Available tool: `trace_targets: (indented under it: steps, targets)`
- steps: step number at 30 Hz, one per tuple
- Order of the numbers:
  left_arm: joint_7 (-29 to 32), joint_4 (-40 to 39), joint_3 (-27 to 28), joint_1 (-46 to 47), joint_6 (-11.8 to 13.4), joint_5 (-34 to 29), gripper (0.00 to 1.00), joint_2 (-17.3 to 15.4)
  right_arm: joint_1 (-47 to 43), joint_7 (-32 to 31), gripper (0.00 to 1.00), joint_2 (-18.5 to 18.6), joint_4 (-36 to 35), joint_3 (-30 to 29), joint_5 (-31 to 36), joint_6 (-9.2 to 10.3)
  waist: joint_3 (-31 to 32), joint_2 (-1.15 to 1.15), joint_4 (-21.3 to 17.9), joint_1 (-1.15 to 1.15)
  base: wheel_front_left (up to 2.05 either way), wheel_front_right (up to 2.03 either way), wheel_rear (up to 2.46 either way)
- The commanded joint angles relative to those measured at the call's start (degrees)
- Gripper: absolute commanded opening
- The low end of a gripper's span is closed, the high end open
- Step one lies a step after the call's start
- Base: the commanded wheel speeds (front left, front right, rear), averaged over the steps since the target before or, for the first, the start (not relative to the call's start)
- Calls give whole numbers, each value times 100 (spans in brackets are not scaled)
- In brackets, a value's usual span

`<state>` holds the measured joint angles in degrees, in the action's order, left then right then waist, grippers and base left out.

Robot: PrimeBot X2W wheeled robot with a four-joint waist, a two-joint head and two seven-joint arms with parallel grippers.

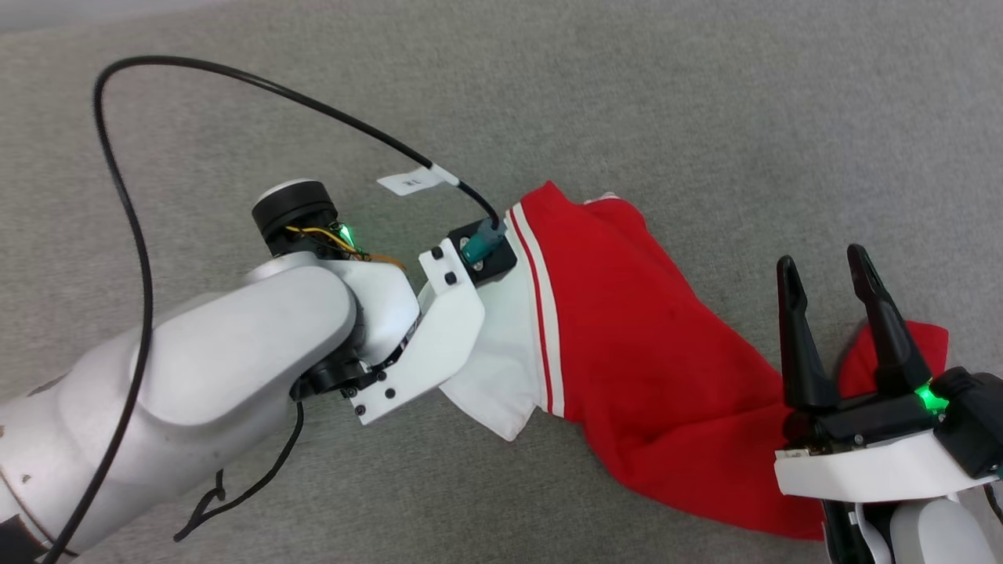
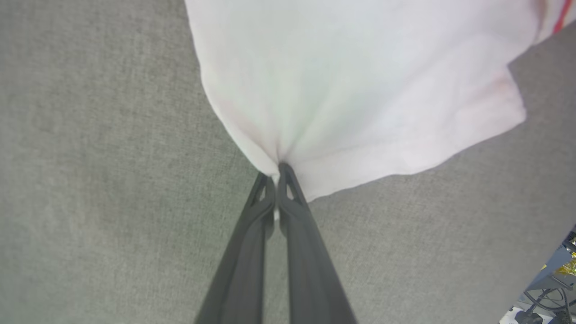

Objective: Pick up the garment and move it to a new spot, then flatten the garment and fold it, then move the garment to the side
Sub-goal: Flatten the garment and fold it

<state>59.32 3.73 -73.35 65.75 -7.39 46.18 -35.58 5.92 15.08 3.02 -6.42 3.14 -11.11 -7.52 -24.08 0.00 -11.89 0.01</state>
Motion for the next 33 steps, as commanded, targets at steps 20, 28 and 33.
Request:
trace_targets:
  steps: [20, 28, 33]
  targets:
    - [-1519, 605, 189, -1034, 417, 1179, 0, -1769, -673, 13, 100, -22, 98, -105, 171, 6, 1117, 0, 961, -1, 0, 0, 0]
    - [-1740, 1111, 134, -1787, 630, 1501, 0, -1852, -713, 13, 100, -22, 167, -35, 199, 6, 1067, 0, 908, -1, 0, 0, 0]
    - [-2176, 1233, 208, -1861, 688, 1392, 100, -1723, -748, 13, 100, -22, 204, -54, 224, 6, 1173, 0, 899, -1, 0, 0, 0]
